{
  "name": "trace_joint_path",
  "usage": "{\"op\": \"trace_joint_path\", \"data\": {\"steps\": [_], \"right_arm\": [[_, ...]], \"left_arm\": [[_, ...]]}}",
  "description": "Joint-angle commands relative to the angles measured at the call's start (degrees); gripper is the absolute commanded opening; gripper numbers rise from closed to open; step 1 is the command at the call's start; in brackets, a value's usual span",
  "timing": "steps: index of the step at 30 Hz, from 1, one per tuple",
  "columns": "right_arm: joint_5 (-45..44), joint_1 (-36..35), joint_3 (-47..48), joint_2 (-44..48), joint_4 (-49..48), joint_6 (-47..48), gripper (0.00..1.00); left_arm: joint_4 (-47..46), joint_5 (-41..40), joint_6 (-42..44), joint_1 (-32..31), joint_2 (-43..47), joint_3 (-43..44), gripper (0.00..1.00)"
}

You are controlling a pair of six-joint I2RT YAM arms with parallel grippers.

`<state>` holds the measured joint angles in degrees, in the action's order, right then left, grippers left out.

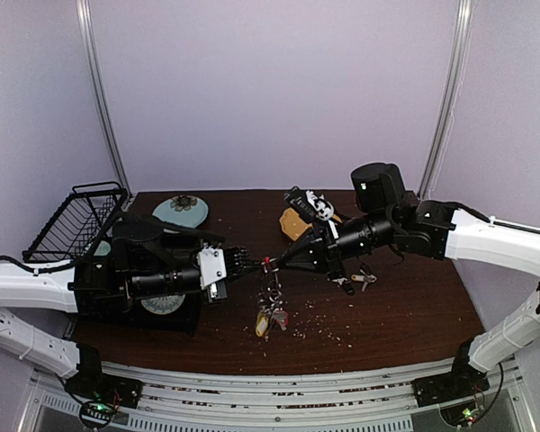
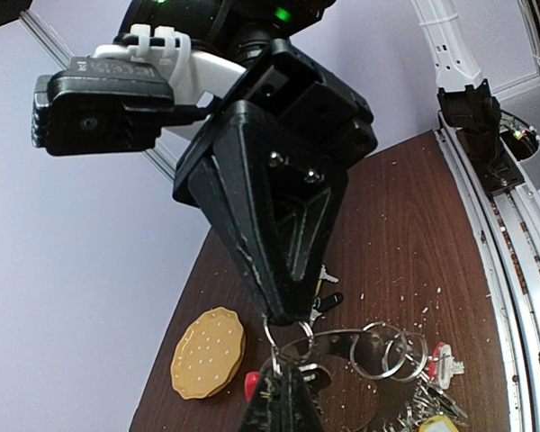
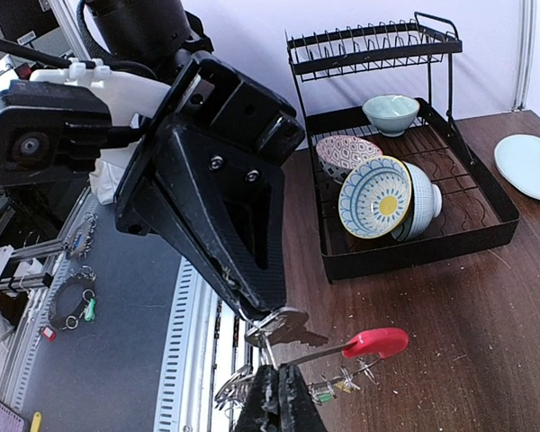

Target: Put the keys on the keyring

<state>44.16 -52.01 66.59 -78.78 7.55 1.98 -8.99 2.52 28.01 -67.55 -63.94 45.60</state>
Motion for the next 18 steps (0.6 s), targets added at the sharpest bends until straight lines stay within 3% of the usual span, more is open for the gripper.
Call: {"op": "trace_joint_path", "data": {"steps": [1, 18], "right_arm": [[-0.69, -0.08, 1.49, 0.4, -3.71, -1.03, 0.0], [-0.62, 0.66, 0.06, 0.83, -8.6, -6.58, 0.0]], "left_arm": [[-2.09, 1.1, -0.04, 0.05, -0.03, -0.28, 0.0], [-2.08, 0.46, 0.2, 0.05, -0.22, -0.52, 0.0]]}}
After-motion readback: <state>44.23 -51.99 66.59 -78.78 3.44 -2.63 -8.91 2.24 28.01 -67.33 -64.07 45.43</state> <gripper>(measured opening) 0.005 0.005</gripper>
